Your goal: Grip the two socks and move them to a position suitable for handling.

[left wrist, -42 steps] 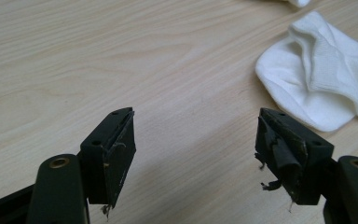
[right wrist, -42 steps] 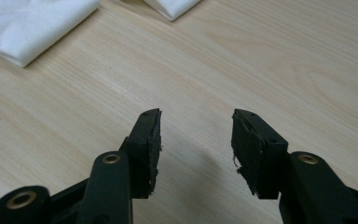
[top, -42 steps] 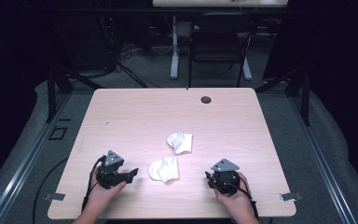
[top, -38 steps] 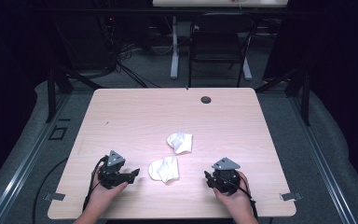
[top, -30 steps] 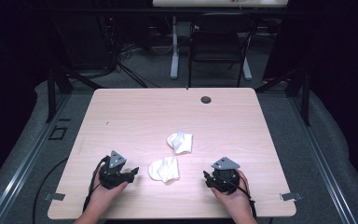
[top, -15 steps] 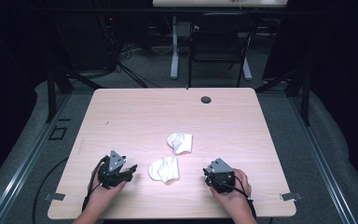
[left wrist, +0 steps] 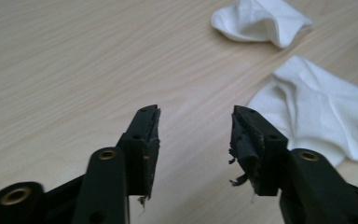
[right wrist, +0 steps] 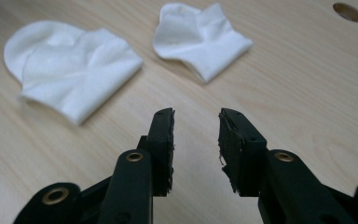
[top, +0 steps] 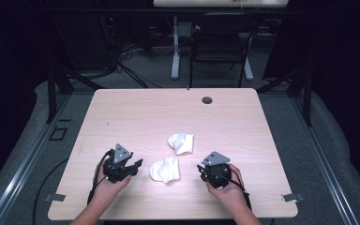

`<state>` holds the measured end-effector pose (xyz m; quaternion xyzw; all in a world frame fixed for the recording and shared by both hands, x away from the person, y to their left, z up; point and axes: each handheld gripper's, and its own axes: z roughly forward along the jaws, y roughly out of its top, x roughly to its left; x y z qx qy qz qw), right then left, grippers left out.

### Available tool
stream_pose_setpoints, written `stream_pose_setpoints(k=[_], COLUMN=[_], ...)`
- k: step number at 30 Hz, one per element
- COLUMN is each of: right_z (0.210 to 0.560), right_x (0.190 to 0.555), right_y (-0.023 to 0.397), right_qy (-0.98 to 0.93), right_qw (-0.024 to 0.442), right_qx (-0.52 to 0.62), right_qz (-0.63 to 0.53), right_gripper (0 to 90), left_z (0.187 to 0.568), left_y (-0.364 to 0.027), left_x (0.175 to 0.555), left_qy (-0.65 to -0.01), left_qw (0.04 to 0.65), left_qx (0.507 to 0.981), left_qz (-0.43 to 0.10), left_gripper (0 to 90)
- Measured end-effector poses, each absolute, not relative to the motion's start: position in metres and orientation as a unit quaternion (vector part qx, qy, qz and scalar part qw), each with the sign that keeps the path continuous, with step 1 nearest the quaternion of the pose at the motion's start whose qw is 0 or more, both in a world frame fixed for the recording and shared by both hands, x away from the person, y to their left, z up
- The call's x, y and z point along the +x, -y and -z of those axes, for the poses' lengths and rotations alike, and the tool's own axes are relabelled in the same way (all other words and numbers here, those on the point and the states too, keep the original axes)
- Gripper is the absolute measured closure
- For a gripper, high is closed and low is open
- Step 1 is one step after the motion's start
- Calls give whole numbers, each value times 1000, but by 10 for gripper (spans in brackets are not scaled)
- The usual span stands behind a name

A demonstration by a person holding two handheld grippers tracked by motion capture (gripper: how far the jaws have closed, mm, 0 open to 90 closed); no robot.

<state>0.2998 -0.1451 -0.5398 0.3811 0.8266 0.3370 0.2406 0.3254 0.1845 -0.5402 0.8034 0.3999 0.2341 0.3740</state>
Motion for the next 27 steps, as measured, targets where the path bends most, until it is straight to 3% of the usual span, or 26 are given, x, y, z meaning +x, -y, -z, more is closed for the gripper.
stream_pose_setpoints(k=[5, 27], right_z=[534, 541], right_x=[314, 311], right_y=[135, 73], right_qy=[-813, -833], right_qw=[234, 175], right_qx=[392, 346], right_qz=[-362, -395], right_gripper=[700, 766], left_z=[546, 562], left_y=[-180, -164], left_x=[334, 321], left_qy=[-395, -358], left_qw=[375, 381], left_qx=[808, 829], left_qz=[-225, -200], left_gripper=[623, 740])
